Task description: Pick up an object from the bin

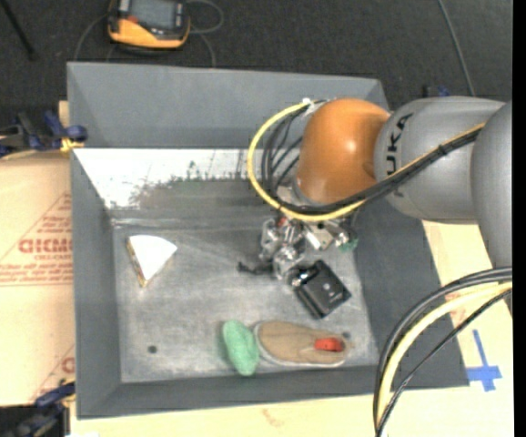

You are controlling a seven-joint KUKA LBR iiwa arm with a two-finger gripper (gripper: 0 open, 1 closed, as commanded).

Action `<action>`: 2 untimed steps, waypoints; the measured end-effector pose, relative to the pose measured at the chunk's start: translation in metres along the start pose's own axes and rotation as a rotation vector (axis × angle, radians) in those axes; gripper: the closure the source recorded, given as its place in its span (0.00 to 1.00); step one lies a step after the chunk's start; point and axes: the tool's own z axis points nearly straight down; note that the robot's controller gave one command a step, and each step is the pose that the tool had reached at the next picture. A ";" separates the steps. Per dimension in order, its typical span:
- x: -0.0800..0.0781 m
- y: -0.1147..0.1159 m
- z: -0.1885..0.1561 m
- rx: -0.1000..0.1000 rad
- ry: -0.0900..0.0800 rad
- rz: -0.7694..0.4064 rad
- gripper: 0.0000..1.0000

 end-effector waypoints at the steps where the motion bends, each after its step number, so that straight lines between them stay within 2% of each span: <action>1: -0.010 0.028 0.002 0.004 0.002 -0.058 1.00; 2: -0.008 0.009 -0.195 0.000 0.003 -0.079 1.00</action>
Offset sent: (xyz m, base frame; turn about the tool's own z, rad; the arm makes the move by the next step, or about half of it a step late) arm 0.0027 0.0034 0.2351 -0.0789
